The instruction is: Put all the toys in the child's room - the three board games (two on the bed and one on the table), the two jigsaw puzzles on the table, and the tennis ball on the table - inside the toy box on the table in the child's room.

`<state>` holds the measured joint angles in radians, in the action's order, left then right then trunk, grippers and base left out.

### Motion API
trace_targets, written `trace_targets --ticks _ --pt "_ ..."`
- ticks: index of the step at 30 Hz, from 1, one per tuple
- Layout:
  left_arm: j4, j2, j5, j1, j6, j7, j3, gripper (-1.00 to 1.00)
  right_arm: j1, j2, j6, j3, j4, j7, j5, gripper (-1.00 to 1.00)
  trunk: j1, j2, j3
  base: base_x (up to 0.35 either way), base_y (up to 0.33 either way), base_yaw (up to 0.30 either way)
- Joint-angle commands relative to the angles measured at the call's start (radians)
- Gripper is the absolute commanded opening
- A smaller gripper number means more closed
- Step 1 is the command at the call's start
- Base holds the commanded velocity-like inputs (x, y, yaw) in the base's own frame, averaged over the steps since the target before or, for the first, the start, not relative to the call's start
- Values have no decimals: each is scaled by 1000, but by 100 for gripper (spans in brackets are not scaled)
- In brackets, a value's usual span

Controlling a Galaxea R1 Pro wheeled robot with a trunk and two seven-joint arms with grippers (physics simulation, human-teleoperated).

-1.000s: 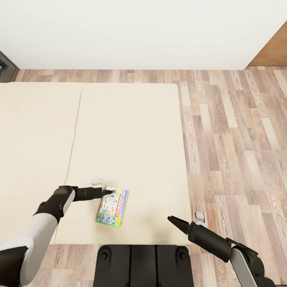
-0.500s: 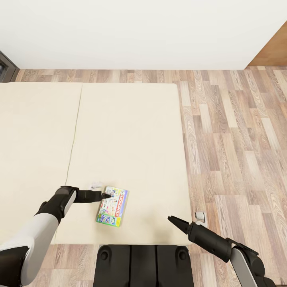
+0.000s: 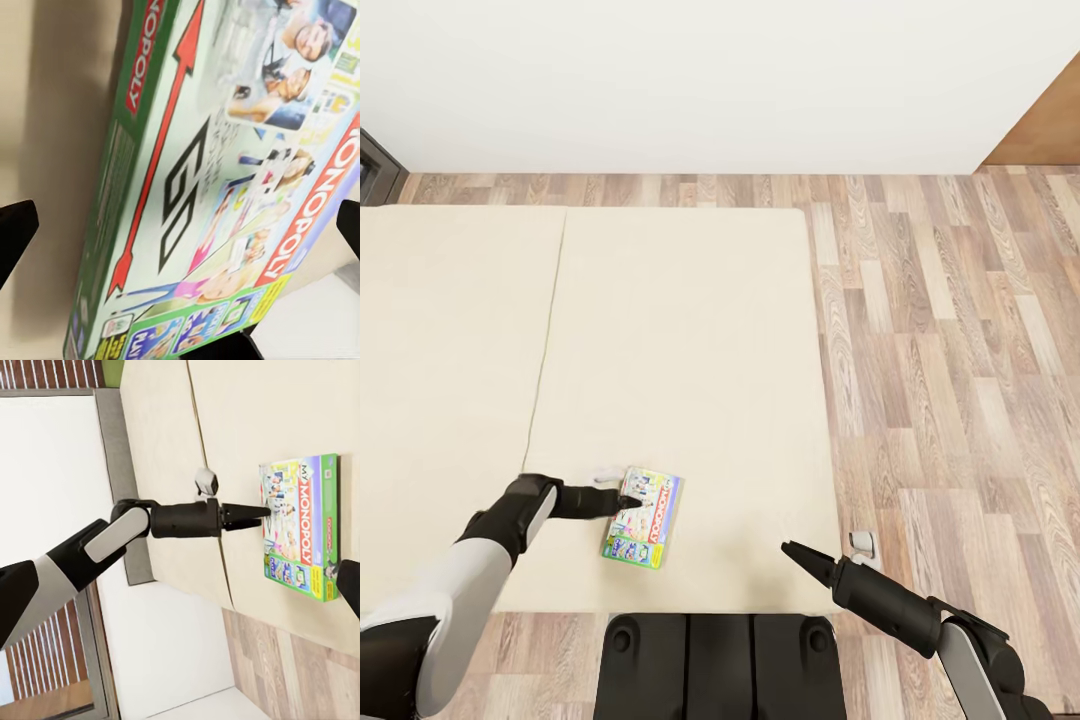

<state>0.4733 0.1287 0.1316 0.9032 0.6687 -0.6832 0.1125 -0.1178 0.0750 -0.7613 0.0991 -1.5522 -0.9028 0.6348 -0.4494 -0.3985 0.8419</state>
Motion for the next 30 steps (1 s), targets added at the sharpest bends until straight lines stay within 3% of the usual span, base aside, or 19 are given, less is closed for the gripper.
trace_targets --ticks 1,18,30 --pt "-1 -2 10 0 5 -9 7 100 0 0 -6 1 0 -1 3 100 -1 -2 2 0 0 0" --pt "1 -17 10 0 0 -19 7 100 0 2 -6 1 0 -2 3 100 -1 -2 6 0 -53 0" --pt "4 -17 10 0 0 -19 7 100 0 2 -6 1 0 -1 3 100 -1 -2 6 0 -155 0"
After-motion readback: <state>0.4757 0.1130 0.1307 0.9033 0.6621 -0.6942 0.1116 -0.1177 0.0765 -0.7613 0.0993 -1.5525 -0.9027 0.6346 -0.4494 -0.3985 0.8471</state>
